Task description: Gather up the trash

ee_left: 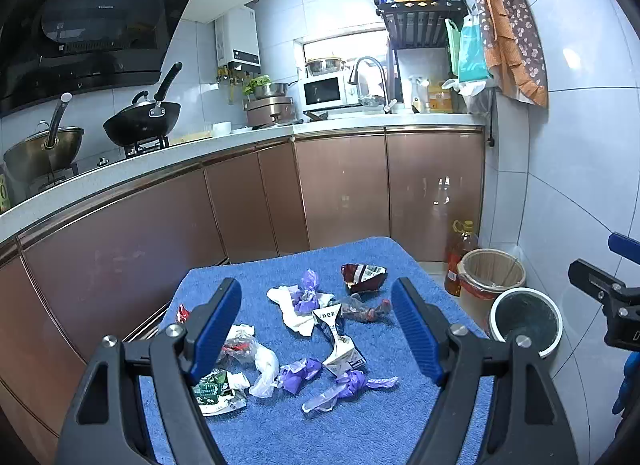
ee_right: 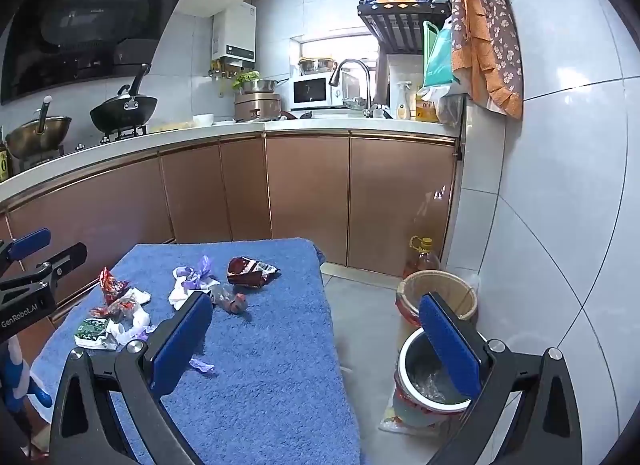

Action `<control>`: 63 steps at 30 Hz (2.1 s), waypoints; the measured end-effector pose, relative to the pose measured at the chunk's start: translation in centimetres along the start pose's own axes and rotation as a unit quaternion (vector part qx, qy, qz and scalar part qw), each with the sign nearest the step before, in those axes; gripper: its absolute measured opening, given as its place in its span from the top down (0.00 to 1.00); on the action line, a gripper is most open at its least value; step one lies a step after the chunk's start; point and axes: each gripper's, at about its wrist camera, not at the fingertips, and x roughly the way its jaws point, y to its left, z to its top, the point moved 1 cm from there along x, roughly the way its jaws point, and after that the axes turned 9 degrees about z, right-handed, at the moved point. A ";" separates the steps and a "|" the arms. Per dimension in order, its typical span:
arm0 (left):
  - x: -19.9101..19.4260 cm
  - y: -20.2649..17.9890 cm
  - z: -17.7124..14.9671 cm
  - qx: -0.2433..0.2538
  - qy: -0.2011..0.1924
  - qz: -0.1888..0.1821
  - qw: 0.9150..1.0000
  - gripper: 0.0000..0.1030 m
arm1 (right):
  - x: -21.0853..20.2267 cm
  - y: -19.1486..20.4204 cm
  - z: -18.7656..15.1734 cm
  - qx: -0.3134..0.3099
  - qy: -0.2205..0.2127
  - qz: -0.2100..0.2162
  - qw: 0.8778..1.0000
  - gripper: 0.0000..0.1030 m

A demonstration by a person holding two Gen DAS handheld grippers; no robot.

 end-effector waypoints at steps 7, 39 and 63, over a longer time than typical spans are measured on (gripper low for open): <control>0.5 -0.1 -0.3 -0.001 0.004 0.000 1.000 0.26 | 0.6 0.0 -0.2 0.001 0.005 0.003 1.000 0.00; 0.3 -0.7 -1.2 -0.003 -0.016 -0.005 1.000 0.26 | 0.4 0.3 -0.2 0.011 -0.005 0.023 1.000 0.00; 9.0 9.0 -8.9 -0.012 0.115 -0.009 0.993 0.26 | 11.2 4.3 -0.6 0.019 0.136 0.155 0.978 0.12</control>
